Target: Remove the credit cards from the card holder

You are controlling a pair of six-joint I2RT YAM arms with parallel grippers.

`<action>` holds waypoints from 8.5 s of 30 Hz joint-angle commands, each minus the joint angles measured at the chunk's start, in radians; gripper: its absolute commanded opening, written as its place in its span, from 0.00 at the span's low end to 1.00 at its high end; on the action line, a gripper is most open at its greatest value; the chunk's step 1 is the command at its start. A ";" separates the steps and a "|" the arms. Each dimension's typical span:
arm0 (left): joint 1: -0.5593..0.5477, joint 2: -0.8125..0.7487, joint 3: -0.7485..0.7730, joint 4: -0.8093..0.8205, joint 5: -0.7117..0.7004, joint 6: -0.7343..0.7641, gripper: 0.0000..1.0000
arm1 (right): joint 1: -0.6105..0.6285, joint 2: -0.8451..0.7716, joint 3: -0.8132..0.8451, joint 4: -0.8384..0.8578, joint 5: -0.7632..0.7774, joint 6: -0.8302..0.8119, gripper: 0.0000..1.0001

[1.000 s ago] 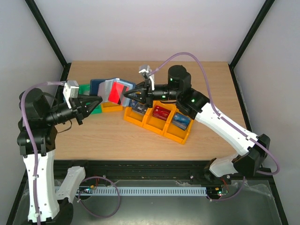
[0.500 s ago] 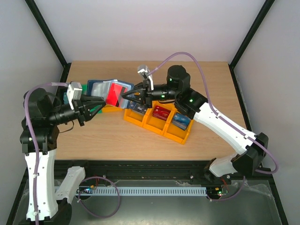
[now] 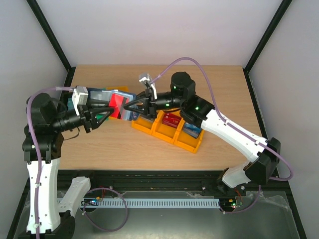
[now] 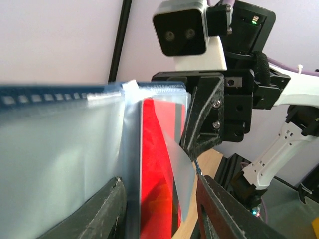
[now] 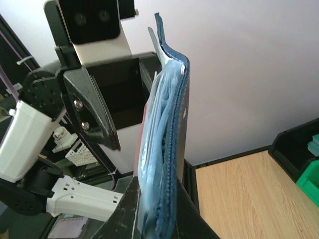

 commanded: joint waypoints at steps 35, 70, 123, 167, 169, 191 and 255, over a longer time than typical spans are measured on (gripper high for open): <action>0.030 -0.015 0.010 0.019 -0.035 -0.020 0.02 | -0.050 -0.055 -0.036 0.125 -0.021 0.060 0.02; -0.851 0.681 -0.300 0.882 -0.996 1.665 0.02 | -0.629 -0.351 -0.286 -0.139 0.495 0.087 0.02; -0.843 1.078 -0.140 0.869 -1.053 1.583 0.79 | -0.628 -0.394 -0.328 -0.079 0.398 0.079 0.02; -0.889 1.226 0.288 0.469 -1.130 1.034 0.28 | -0.629 -0.424 -0.338 -0.084 0.410 0.055 0.02; -0.888 1.226 0.278 0.478 -1.139 1.060 0.27 | -0.627 -0.419 -0.336 -0.084 0.408 0.057 0.02; -0.905 1.169 0.071 0.552 -1.188 1.270 0.26 | -0.628 -0.420 -0.335 -0.080 0.396 0.055 0.02; -0.877 1.316 0.190 0.394 -1.179 1.387 0.79 | -0.628 -0.418 -0.337 -0.086 0.392 0.039 0.02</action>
